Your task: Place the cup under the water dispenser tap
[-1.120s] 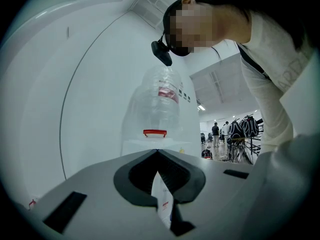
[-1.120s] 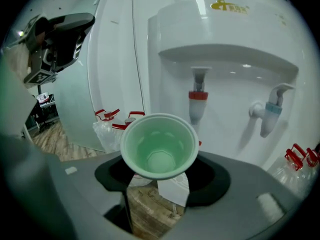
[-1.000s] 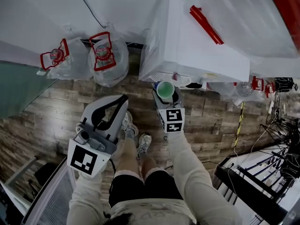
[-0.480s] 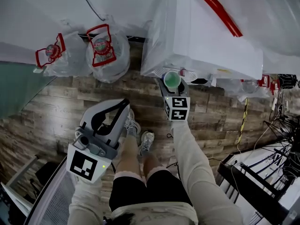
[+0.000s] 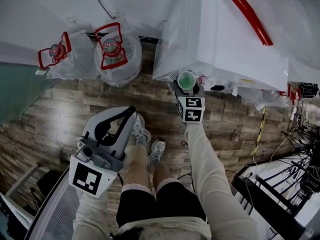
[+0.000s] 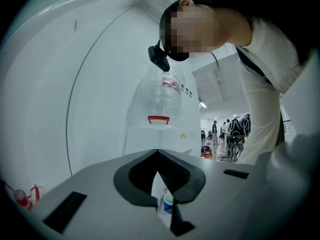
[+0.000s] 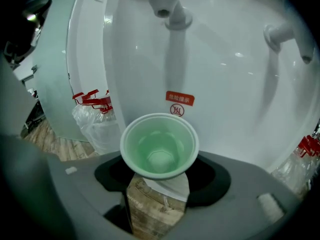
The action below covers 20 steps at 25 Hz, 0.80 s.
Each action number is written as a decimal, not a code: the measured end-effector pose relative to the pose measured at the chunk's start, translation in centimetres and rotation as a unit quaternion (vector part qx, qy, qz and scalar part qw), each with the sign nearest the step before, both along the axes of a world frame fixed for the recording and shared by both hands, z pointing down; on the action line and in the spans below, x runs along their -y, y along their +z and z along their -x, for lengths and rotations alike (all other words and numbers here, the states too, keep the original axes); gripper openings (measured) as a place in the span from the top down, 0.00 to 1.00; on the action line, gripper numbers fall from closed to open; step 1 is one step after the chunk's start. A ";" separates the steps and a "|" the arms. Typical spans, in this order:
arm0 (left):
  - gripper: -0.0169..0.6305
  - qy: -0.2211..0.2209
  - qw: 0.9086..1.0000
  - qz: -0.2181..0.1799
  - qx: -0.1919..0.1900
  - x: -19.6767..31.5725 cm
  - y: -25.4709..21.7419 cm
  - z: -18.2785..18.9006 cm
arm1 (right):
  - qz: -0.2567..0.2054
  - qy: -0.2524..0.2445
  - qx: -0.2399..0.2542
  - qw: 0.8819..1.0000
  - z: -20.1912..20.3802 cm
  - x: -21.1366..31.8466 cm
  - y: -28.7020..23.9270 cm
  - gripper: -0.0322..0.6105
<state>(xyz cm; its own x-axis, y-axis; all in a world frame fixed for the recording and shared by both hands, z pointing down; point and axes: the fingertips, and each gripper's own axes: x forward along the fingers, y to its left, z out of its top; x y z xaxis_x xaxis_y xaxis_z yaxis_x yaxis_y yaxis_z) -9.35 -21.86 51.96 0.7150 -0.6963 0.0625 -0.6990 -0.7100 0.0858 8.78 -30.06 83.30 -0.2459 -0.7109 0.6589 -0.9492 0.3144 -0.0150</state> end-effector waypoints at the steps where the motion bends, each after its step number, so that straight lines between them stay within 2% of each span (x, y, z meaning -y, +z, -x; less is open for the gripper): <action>1: 0.97 -0.001 1.000 0.000 0.000 0.1 0.0 0.1 | 0.000 0.001 0.001 1.000 0.0 0.2 0.0 0.48; 13: 0.97 -0.009 1.000 0.005 0.002 0.1 0.3 0.5 | 0.008 -0.003 -0.006 1.000 0.1 0.5 0.3 0.48; 20: 0.97 -0.011 1.000 0.004 0.004 0.0 0.3 0.5 | 0.025 -0.005 0.007 1.000 0.1 0.1 0.6 0.43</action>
